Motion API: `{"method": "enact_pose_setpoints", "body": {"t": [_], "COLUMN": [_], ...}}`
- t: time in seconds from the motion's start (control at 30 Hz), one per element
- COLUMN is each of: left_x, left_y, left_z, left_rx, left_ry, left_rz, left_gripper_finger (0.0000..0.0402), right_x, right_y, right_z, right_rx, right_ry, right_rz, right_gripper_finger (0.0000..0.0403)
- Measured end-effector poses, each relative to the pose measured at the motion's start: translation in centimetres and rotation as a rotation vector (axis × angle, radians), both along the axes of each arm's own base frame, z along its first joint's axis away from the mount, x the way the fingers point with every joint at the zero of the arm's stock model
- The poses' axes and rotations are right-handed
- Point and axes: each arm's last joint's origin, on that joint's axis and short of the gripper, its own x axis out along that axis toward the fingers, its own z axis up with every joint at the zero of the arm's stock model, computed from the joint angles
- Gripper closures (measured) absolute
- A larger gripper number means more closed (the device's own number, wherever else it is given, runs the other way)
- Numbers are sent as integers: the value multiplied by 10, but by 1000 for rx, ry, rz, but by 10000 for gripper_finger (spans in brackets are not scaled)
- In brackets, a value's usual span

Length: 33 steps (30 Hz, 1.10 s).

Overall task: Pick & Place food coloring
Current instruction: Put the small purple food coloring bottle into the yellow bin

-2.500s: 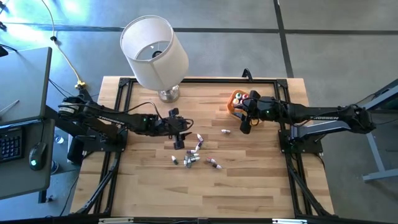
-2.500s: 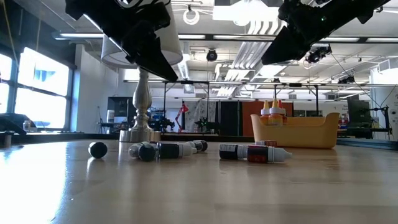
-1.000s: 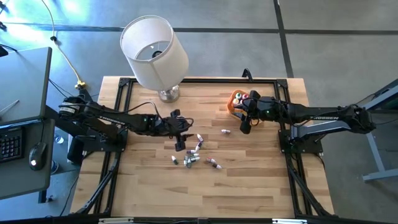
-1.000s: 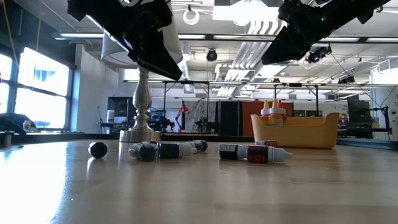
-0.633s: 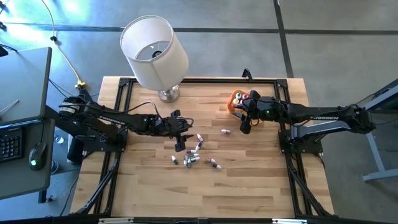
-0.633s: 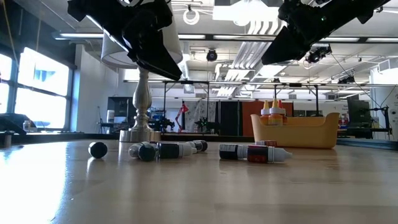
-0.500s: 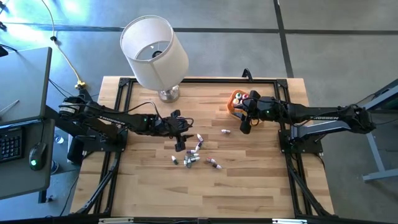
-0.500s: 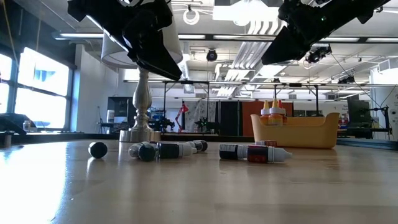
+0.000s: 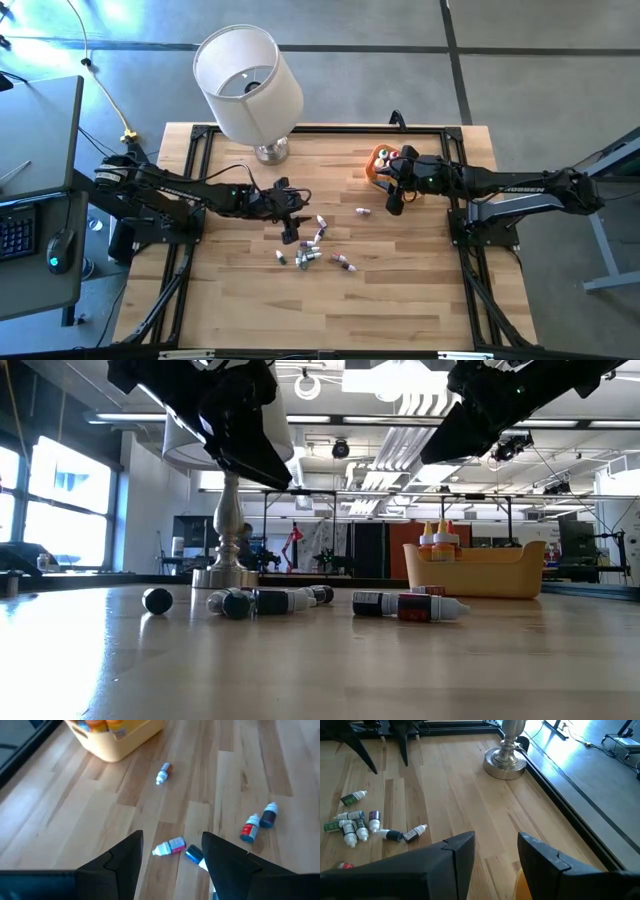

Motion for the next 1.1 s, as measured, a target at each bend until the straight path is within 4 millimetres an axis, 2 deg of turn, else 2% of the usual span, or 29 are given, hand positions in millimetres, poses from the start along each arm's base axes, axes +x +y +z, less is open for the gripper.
{"method": "enact_pose_setpoints", "body": {"t": [0.4,0.57,0.8,0.9,1.1], "left_x": [-14,-17,-5,2,16], "left_y": [-6,-7,-8,-9,-12], "left_z": [-17,-19,-35,-48,-58], "left_rx": [-147,-169,-221,-231,-252], "left_ry": [234,271,291,310,259], "left_rz": [-169,-188,-162,-148,-229], "left_gripper_finger": [204,204,204,204,204], "right_x": [0,0,3,4,5], "right_y": [0,0,-1,-1,-1], "right_z": [0,0,7,9,11], "right_rx": [0,-1,-79,-68,-63], "right_ry": [0,-1,-58,-82,-103], "right_rz": [0,0,31,23,19], "right_gripper_finger": [261,261,261,260,261]}}
